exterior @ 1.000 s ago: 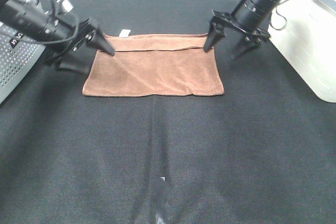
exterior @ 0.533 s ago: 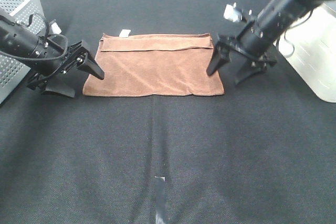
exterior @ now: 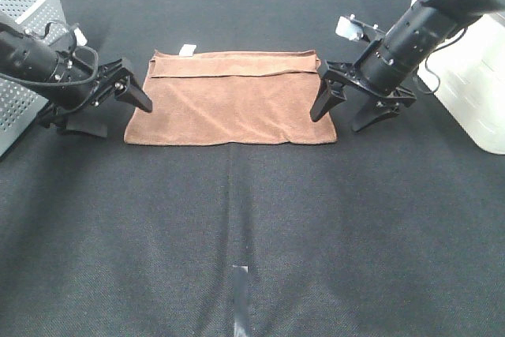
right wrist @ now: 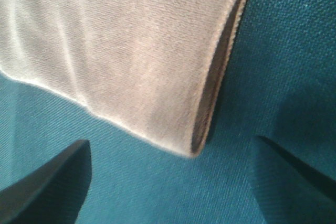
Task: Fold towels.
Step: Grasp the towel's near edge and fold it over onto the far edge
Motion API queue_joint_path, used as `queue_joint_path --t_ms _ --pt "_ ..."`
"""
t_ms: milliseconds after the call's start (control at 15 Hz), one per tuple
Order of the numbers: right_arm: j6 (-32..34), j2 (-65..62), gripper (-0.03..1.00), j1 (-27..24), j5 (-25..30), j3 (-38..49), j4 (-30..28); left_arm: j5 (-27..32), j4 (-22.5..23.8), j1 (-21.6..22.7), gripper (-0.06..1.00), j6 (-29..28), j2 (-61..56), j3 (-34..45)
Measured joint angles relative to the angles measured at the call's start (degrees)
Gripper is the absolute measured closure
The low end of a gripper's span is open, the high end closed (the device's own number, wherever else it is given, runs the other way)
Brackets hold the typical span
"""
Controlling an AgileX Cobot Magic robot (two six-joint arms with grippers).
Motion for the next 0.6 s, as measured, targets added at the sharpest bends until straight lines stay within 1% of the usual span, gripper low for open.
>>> queue_joint_path --t_ms 67,133,267,467,600 --pt "-0.17 0.8 0.2 0.0 -1.26 0.0 0.97 -2.06 0.0 -0.4 0.09 0.0 0.17 0.0" --pt "-0.74 1.49 0.2 0.0 -1.49 0.0 1.78 -2.81 0.0 -0.92 0.1 0.0 0.57 0.0" --pt "-1.32 2.29 0.2 0.0 -1.78 -0.11 2.81 -3.21 0.0 -2.18 0.11 0.0 2.23 0.0" --pt "-1.95 2.81 0.21 0.0 -1.89 -0.29 3.9 -3.38 -1.03 -2.46 0.14 0.0 2.75 0.0" --pt "-3.32 3.38 0.29 0.0 -2.18 -0.34 6.7 -3.5 -3.21 -3.44 0.24 0.17 3.5 -0.11"
